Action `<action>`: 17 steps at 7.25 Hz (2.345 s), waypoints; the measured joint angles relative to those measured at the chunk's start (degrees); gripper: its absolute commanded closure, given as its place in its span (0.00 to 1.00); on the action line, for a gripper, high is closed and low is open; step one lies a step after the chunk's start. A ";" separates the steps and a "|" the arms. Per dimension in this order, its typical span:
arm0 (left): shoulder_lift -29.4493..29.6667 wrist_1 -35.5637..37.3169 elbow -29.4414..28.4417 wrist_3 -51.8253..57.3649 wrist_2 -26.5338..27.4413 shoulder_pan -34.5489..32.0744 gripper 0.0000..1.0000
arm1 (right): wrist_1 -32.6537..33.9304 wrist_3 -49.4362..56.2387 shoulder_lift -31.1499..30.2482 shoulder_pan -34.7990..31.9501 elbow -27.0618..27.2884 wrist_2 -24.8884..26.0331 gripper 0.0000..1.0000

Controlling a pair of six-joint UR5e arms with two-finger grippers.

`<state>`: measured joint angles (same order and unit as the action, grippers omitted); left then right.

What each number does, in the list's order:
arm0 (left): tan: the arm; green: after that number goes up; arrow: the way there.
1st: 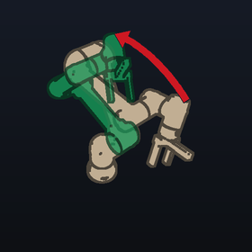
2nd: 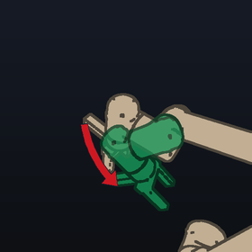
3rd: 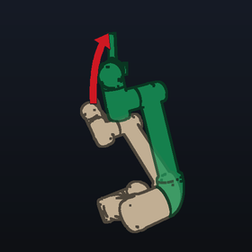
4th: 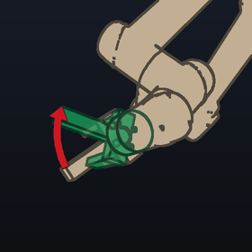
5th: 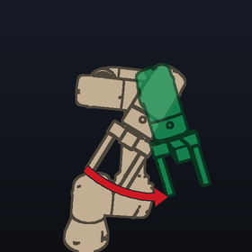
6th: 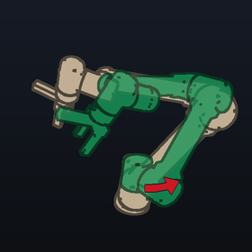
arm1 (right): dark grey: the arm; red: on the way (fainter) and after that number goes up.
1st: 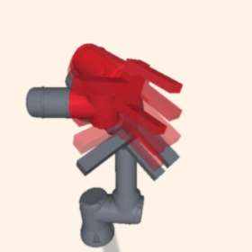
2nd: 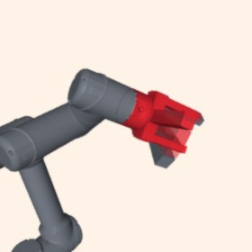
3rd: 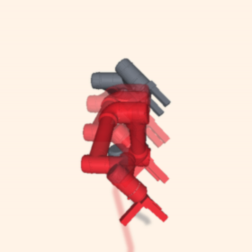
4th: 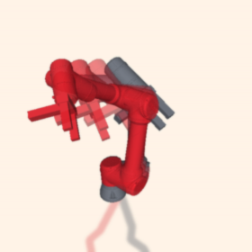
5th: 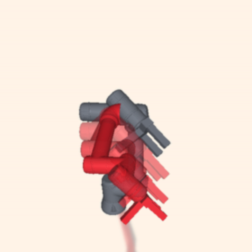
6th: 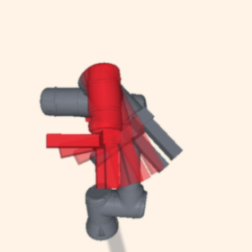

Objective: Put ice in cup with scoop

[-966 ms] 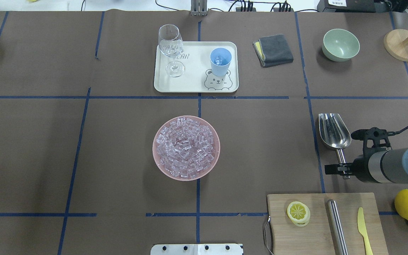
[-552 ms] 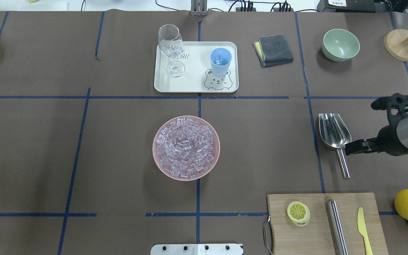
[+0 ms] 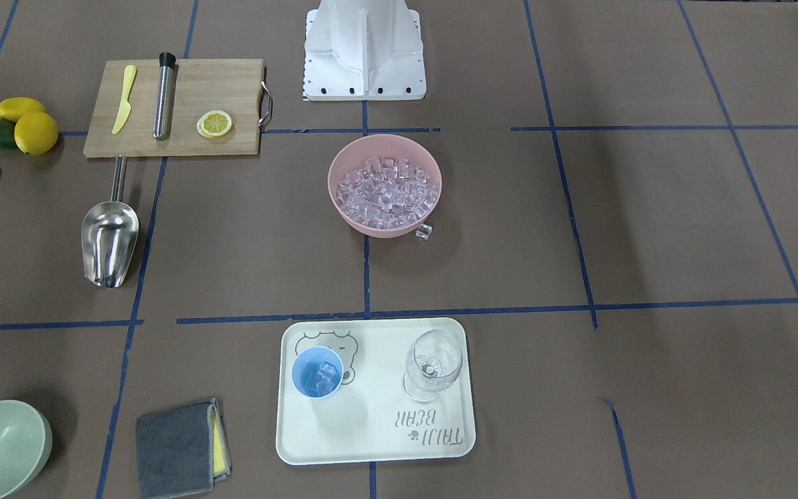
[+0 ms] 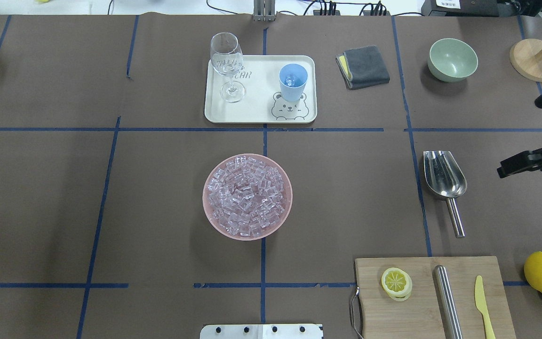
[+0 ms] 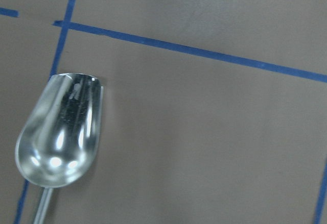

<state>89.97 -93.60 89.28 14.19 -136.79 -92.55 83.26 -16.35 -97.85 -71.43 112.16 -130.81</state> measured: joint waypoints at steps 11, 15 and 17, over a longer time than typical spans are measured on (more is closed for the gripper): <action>-0.42 0.61 0.07 -0.22 0.58 0.09 0.00 | 14.71 18.00 -3.45 -17.87 -1.28 -0.82 0.00; -0.85 0.67 0.53 0.07 0.62 0.09 0.00 | 9.91 16.68 -3.49 -17.18 -3.99 -1.00 0.00; -0.90 0.70 0.72 0.13 0.65 0.07 0.00 | 9.68 16.63 -3.49 -17.04 -4.11 -1.20 0.00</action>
<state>89.07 -92.90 90.01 14.32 -136.14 -92.48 92.94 0.28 -101.34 -88.47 108.05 -132.01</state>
